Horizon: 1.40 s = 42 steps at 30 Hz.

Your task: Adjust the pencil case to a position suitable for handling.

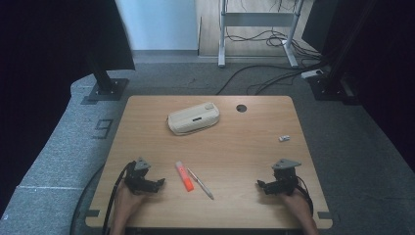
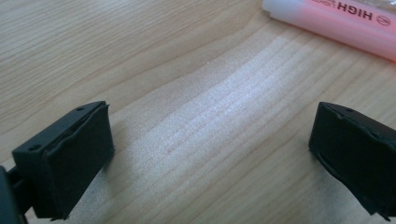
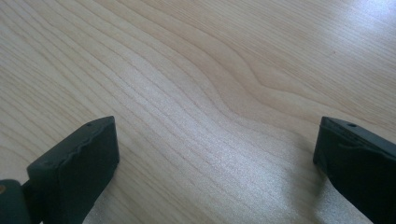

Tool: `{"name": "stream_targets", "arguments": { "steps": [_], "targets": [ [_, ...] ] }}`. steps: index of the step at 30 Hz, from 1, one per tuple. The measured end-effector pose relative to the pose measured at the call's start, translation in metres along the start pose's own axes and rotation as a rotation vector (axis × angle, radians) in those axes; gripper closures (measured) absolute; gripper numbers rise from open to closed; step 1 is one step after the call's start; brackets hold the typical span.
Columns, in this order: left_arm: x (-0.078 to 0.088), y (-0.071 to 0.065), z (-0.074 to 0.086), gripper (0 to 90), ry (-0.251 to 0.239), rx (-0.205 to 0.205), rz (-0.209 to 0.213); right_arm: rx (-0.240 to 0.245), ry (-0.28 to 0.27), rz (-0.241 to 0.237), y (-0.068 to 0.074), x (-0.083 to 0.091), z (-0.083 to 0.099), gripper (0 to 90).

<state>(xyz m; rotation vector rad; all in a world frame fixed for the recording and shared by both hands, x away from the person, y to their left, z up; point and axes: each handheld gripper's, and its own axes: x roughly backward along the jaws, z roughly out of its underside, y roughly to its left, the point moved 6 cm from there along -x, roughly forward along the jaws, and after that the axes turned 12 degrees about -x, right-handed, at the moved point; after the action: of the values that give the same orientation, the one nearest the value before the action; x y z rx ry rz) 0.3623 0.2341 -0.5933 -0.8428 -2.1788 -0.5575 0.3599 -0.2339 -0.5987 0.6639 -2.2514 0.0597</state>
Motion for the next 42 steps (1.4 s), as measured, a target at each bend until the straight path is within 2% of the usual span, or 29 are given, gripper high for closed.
{"name": "stream_targets", "arguments": {
  "steps": [14,18,24,28,34,42],
  "targets": [
    [-0.003,0.000,-0.003,0.0,0.003,0.026,-0.022,0.000,0.000,0.000,0.000,0.000,0.000,0.0],
    [-0.003,0.000,-0.003,0.0,0.002,0.021,-0.019,0.000,0.000,0.000,0.000,0.000,0.000,0.0],
    [-0.003,-0.002,-0.009,3.8,0.016,-0.011,0.001,0.000,0.000,0.000,0.000,0.000,0.000,0.0],
    [-0.003,-0.001,-0.014,3.7,0.005,-0.007,0.031,0.001,0.000,0.000,0.000,0.000,0.000,0.0],
    [-0.001,0.002,-0.024,5.7,-0.016,-0.009,0.051,0.000,0.000,0.000,0.000,0.000,0.000,0.0],
    [-0.001,0.007,-0.034,6.9,-0.032,-0.008,0.055,0.000,0.000,0.000,0.000,0.000,0.000,0.0]
  ]
}}
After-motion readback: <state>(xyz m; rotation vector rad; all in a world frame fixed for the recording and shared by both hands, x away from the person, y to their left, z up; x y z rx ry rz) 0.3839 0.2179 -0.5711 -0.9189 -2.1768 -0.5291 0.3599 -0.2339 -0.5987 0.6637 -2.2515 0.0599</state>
